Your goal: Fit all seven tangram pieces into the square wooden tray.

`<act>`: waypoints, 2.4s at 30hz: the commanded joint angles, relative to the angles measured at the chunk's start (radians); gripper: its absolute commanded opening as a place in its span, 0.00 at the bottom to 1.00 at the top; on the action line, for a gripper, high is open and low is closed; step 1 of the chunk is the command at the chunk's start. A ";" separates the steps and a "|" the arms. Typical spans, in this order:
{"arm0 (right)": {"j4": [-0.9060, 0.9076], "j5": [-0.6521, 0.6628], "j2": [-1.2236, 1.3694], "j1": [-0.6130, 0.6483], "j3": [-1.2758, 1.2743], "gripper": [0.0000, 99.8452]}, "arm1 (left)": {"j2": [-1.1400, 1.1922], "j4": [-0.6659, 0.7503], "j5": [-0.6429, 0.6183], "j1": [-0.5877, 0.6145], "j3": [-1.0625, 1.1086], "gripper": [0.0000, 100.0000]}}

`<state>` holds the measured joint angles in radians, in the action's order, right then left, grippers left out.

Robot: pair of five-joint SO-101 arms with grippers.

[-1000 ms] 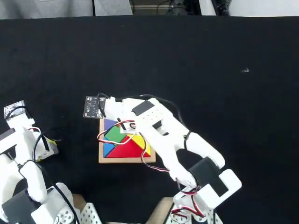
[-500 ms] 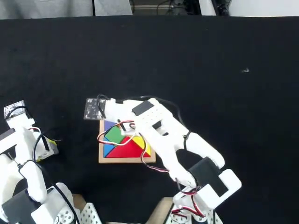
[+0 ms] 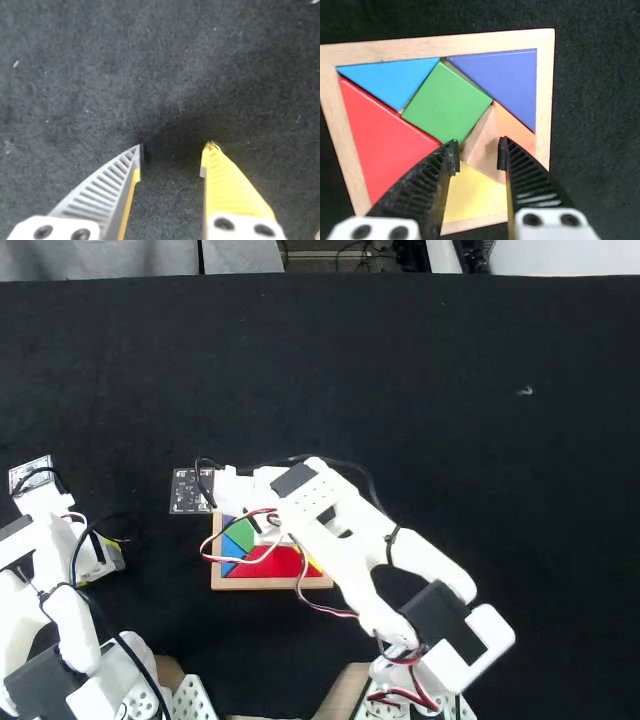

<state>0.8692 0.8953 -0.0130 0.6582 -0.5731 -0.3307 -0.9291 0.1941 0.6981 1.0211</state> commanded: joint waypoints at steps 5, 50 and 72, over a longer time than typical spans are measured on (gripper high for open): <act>0.066 -0.012 -0.269 -0.091 -0.024 0.14 | -0.003 -0.003 0.003 0.010 -0.042 0.20; -0.209 -0.118 -0.120 -0.061 -0.179 0.01 | -0.003 -0.003 0.003 0.015 -0.042 0.20; -0.127 -0.118 -0.012 -0.061 -0.091 0.01 | -0.003 -0.005 0.002 0.016 -0.042 0.20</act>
<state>0.6866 0.7894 -0.0207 0.5831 -0.7204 -0.3307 -0.9291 0.1941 0.6981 1.0211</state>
